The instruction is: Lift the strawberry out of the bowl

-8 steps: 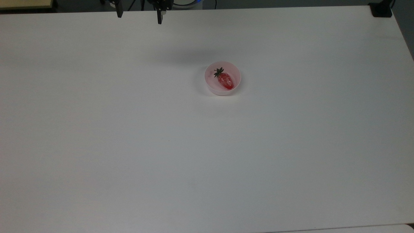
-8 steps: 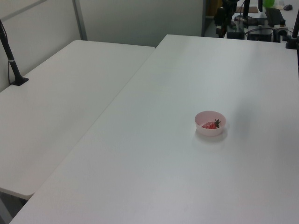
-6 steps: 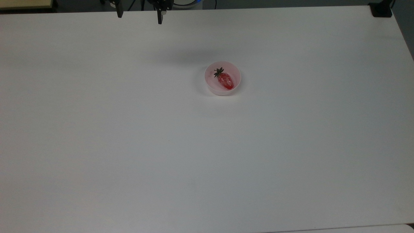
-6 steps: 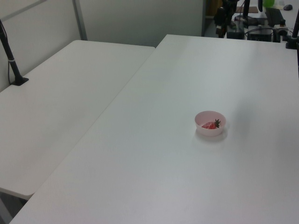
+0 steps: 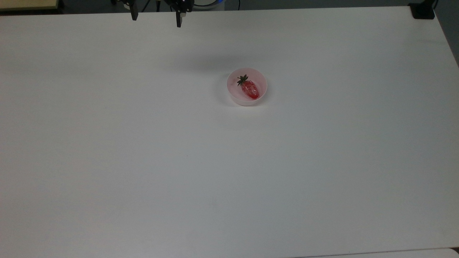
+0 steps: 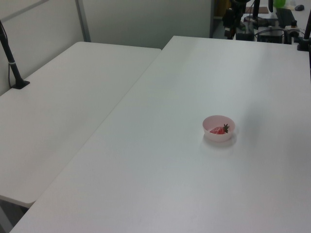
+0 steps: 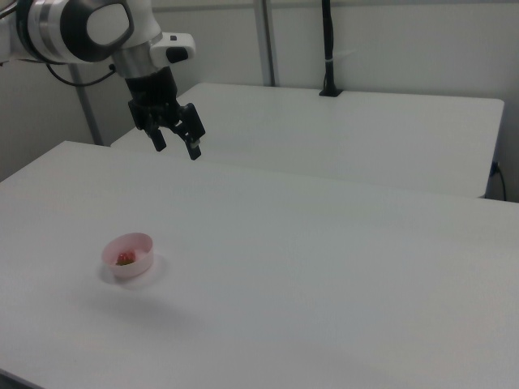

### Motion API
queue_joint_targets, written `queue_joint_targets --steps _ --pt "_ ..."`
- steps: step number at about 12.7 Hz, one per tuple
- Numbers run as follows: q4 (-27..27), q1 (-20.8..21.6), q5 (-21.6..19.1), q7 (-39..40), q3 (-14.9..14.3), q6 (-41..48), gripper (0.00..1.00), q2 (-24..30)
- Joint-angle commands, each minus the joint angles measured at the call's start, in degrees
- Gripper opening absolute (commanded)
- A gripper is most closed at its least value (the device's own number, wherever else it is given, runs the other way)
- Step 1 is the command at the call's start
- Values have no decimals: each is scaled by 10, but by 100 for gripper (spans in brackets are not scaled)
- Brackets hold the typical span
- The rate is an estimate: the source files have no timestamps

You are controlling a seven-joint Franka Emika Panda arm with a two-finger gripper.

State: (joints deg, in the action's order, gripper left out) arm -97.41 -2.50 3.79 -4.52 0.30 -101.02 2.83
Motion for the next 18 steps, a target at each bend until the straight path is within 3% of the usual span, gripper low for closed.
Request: queue_joint_targets --steps 1,4,5,7,9,12,18 --pt "-5 7 -11 28 -6 4 100 4" --pt "-22 7 -11 251 -4 40 100 -5" --pt "-22 14 -11 266 5 66 100 -11" --pt "-35 28 -12 261 29 74 100 -15" --pt "-50 29 -46 222 45 63 100 -27" --pt "-87 30 -70 211 73 -4 100 -40" --pt "-127 55 -84 39 116 -101 96 -87"
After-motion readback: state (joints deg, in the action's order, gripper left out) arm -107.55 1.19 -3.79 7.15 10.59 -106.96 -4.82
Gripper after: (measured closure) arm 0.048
